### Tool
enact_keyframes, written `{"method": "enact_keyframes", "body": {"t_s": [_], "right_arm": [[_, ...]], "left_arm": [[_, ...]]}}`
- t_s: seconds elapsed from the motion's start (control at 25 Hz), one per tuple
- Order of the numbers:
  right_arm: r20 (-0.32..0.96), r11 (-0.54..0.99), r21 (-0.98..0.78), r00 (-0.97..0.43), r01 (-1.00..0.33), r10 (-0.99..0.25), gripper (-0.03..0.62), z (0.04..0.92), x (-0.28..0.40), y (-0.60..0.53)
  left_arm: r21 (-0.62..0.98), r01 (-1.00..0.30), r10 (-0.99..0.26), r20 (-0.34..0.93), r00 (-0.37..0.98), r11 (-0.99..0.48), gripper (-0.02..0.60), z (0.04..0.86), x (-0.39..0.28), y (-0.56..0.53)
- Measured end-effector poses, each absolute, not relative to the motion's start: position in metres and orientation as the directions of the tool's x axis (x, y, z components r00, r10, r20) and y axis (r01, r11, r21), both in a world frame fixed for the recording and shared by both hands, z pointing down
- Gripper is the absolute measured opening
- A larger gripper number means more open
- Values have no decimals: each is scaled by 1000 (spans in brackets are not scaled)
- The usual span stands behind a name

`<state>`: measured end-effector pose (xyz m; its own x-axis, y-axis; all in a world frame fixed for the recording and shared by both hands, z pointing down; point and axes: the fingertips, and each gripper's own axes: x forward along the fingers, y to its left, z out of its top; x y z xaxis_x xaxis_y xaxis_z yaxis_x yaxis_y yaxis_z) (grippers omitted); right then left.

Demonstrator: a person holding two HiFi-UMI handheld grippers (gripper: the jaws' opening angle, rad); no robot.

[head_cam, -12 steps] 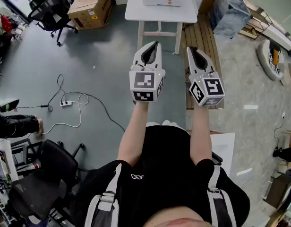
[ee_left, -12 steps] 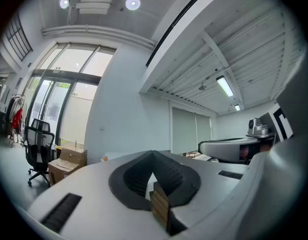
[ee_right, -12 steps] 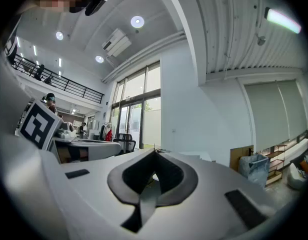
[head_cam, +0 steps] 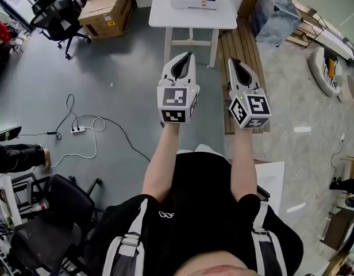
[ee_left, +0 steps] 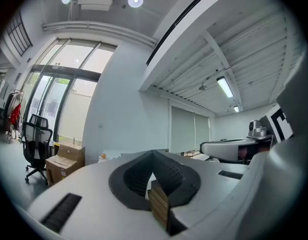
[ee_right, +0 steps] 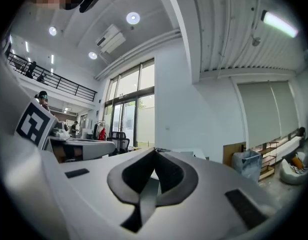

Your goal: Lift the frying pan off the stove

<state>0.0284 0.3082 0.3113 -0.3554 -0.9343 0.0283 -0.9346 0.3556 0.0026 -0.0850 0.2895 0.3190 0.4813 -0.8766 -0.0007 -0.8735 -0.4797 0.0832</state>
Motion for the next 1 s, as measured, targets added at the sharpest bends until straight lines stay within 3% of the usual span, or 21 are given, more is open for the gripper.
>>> {"method": "enact_keyframes", "body": {"t_s": [0.6,1.0], "right_arm": [[9,363,-6,-363,-932,-932,-2,311,43,248],[-32,371,-93,-370,-924,-929,-2,322,90,101]], "left_arm": [[121,-898,-905,-3,425,-423,0,326,-100,233],[98,-917,-923,-32,385,-386,0,318,-79,106]]}}
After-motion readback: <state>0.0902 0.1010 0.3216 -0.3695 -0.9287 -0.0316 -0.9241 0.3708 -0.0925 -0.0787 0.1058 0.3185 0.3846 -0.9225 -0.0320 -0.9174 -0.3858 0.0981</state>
